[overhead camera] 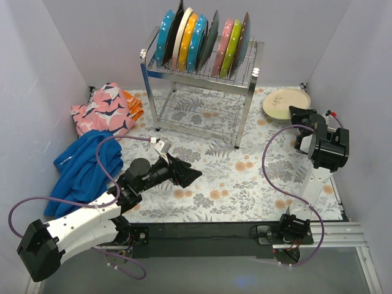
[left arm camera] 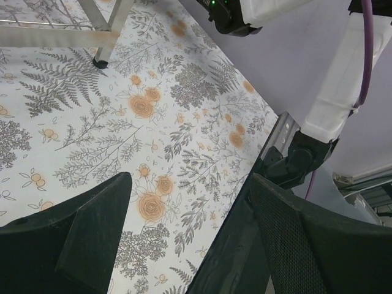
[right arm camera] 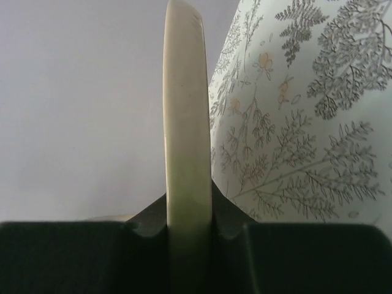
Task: Unload the plates from the dish rack
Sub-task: Place the plate at the corner of the board.
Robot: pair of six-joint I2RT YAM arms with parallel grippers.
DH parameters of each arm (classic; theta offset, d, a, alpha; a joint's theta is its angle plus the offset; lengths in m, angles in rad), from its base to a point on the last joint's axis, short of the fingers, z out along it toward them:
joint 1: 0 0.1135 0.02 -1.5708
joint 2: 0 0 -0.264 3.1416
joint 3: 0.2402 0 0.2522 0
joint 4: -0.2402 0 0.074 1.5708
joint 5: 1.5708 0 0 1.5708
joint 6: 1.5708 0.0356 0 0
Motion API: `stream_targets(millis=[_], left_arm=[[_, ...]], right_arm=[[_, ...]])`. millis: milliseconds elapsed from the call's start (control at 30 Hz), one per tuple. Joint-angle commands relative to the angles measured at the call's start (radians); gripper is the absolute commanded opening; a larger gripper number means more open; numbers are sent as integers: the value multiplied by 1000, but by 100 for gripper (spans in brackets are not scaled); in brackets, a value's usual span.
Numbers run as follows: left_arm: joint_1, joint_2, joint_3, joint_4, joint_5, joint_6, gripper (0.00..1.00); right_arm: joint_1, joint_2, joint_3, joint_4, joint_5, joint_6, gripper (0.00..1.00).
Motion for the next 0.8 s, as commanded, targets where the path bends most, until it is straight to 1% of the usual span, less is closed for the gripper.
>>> stream_targets(millis=[0,67,167,200,267,400,467,567,600,667,700,767], left_arm=[[-6,20,14,15,0,29,77],[-6,25,17,13,-3,30,77],[-6,23,15,12,-6,33,77],[-6,25,15,12,-6,33,76],[-6,23,12,13,-12,36,77],[-6,26,14,13,-20,39,77],[-6,34,14,12,-23,41,76],[-6,42,25,-7,-31,41,77],[-6,45,28,-8,-28,41,77],[-6,43,31,-11,-26,36,76],[-6,39,29,-13,-28,32,77],[-6,36,25,-14,-35,29,77]], right_arm=[[17,7,147,105,6,40,5],[20,28,182,102,5,62,6],[27,54,216,27,11,65,9],[32,57,214,-14,17,66,9],[35,59,208,-31,26,72,11],[37,79,214,-70,29,69,22],[37,82,216,-128,35,72,24],[34,85,226,-205,16,85,33],[32,80,222,-228,14,97,42],[29,62,190,-258,8,104,47],[26,35,176,-290,0,103,52],[24,4,147,-341,-1,91,58]])
